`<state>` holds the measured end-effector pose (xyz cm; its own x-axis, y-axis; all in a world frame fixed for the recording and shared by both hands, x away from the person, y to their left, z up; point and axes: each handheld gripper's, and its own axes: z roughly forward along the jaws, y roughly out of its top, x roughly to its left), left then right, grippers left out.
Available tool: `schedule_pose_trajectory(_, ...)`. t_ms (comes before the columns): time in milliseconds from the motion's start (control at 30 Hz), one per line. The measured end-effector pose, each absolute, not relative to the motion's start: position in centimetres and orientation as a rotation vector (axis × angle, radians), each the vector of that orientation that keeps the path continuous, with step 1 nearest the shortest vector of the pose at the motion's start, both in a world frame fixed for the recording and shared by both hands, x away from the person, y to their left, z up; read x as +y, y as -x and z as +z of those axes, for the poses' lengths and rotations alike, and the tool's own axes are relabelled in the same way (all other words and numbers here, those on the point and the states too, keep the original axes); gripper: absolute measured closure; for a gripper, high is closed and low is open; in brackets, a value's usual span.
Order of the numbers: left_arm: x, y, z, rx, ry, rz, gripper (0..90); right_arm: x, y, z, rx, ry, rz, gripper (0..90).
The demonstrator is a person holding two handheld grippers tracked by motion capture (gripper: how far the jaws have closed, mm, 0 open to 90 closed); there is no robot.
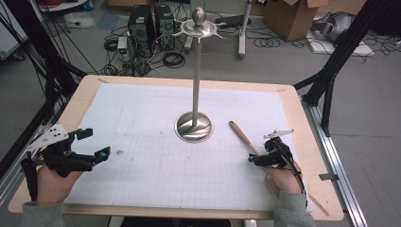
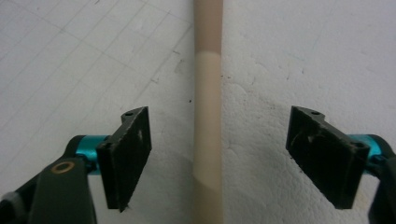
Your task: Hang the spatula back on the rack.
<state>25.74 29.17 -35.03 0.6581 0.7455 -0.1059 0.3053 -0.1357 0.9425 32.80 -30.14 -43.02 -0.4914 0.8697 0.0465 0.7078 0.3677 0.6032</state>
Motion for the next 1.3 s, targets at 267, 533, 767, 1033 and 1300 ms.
schedule_pose_trajectory(267, 29.09, -25.75, -35.07, 0.858, -1.720, 0.475, 1.7, -30.16, -32.83, -43.08, 2.368, -1.405, 0.827, 29.2)
schedule_pose_trajectory(533, 29.13, -25.76, -35.11, 0.862, -1.717, 0.474, 1.7, -30.17, -32.71, -43.03, 2.384, -1.398, 0.823, 40.2)
schedule_pose_trajectory(767, 29.13, -25.78, -35.13, 0.861, -1.718, 0.474, 1.7, -30.17, -32.56, -42.92, 2.368, -1.400, 0.808, 48.6)
schedule_pose_trajectory(1033, 29.24, -25.76, -35.12, 0.862, -1.718, 0.476, 1.7, -29.97, -32.28, -42.89, 2.368, -1.383, 0.779, 57.0)
schedule_pose_trajectory(1300, 29.25, -25.76, -35.13, 0.865, -1.716, 0.476, 1.7, -29.81, -32.13, -42.84, 2.384, -1.371, 0.771, 65.7)
